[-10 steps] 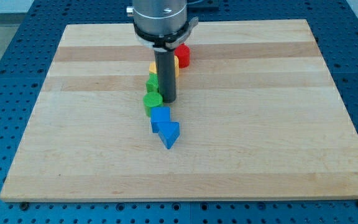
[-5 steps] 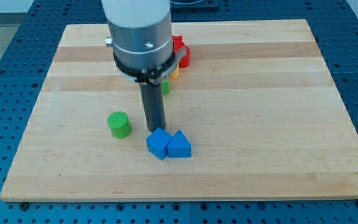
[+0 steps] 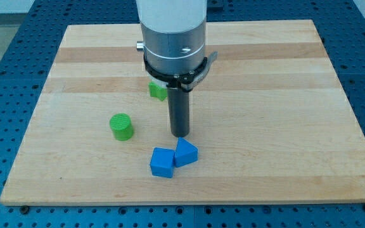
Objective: Push the blue blocks down to the bottom center
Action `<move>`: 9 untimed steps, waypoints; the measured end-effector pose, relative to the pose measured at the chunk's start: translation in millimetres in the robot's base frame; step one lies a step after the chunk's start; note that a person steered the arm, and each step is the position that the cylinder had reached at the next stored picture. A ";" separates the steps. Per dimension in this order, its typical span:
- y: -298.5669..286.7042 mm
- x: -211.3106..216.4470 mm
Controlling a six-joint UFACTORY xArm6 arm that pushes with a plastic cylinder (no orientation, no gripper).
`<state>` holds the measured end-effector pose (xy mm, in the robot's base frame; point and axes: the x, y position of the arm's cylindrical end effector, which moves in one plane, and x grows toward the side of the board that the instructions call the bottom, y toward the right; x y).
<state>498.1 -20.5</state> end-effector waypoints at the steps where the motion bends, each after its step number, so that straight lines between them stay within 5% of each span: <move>1: 18.4 -35.1; 5: 22.5 29.3; 9: 8.9 46.6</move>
<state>544.7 -11.5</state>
